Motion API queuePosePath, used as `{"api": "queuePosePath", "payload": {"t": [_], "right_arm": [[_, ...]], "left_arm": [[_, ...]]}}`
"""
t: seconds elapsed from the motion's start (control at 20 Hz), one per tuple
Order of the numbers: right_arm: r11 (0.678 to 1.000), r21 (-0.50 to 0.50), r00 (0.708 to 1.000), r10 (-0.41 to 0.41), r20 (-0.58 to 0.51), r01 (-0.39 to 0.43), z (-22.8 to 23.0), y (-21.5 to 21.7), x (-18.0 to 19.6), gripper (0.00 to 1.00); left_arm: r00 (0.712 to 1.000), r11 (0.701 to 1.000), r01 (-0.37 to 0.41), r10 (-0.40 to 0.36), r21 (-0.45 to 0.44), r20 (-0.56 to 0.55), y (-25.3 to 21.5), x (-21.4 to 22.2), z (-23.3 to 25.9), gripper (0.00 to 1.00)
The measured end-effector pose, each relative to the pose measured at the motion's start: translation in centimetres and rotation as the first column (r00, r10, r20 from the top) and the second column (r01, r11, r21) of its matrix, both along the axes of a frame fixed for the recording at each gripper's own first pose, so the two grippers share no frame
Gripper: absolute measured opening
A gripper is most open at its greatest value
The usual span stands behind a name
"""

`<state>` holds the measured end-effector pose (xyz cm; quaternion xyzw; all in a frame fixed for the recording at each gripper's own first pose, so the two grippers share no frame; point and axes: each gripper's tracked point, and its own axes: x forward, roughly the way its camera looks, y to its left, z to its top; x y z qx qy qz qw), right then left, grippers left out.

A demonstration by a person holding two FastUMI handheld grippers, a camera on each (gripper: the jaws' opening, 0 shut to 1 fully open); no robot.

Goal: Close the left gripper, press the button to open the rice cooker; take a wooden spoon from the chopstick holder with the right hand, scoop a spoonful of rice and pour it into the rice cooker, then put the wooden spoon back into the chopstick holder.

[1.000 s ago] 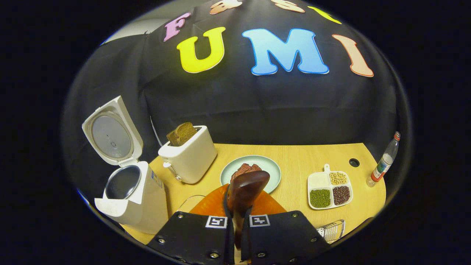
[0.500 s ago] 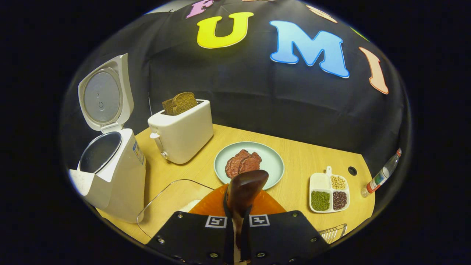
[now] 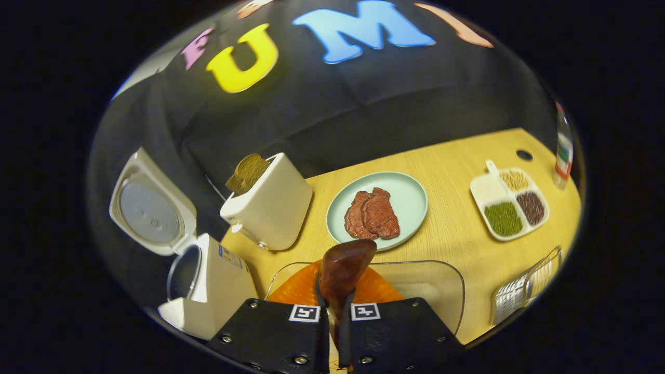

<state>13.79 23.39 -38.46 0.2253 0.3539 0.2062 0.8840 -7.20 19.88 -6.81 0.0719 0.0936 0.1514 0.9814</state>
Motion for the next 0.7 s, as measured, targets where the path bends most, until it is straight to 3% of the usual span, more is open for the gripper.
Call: {"api": "queuePosePath", "payload": {"t": [0.15,0.35,0.6,0.7], "right_arm": [[0.972,0.186,0.988,-0.128,-0.085,0.142,0.9,-2.4,0.7,0.08],[0.887,0.398,0.970,-0.185,-0.160,0.235,4.2,-4.4,1.6,0.07],[0.762,0.596,0.966,-0.177,-0.186,0.255,10.1,-4.7,1.5,0.07],[0.758,0.609,0.972,-0.167,-0.166,0.234,11.6,-4.6,1.2,0.07]], "left_arm": [[1.000,1.000,0.015,-0.015,0.005,-0.001,-0.5,0.3,0.2,0.94],[0.999,0.999,0.037,-0.037,0.007,0.011,-1.5,0.8,0.7,0.92],[0.998,0.998,0.063,-0.063,0.003,0.028,-2.9,1.0,1.1,0.90],[0.997,0.997,0.072,-0.072,0.004,0.036,-3.2,1.1,1.3,0.89]]}}
